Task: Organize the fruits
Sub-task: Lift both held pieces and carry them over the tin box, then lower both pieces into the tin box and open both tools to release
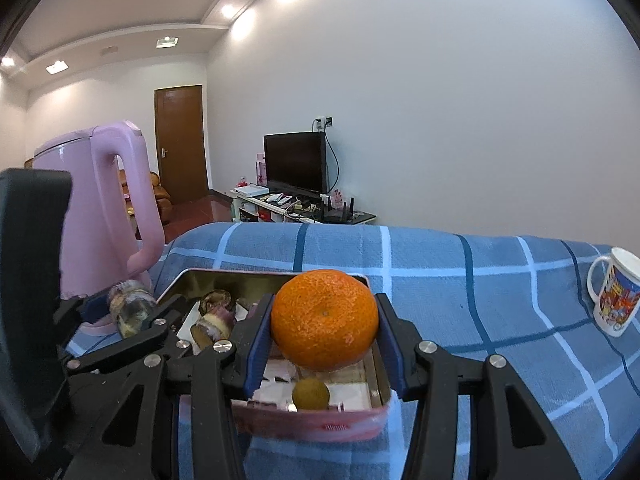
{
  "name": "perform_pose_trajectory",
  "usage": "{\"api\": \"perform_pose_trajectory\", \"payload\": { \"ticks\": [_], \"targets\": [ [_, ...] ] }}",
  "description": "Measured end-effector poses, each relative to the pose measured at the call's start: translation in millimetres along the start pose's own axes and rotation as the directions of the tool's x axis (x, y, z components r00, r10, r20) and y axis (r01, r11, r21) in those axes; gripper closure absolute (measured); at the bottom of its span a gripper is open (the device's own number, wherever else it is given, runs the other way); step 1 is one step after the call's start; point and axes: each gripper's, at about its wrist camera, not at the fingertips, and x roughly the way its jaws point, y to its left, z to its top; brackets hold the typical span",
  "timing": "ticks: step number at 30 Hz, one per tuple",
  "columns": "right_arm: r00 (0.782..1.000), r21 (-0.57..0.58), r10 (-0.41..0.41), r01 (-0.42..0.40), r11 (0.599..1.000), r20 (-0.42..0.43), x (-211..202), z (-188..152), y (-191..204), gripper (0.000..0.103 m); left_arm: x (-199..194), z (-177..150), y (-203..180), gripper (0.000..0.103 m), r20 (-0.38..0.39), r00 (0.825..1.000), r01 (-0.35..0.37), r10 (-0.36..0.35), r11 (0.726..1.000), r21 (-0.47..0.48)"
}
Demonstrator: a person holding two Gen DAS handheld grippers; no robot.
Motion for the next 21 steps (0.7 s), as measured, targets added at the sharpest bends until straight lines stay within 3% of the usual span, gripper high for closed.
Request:
{"api": "perform_pose_trajectory", "payload": {
  "ticks": [14,21],
  "targets": [
    [1.000,-0.015,-0.014,0.014,1.000,0.026,12.8,6.7,8.0,0.053,14.6,2.7,9.0,0.049,-0.002,1.000,-0.009,0.009,1.000,-0.029],
    [0.999,0.002,-0.028,0.028,1.000,0.019,15.9,8.0,-1.3,0.053,24.4,6.7,-2.5,0.049,-0.051,0.998,-0.024,0.023,0.999,-0.035]
  ]
}}
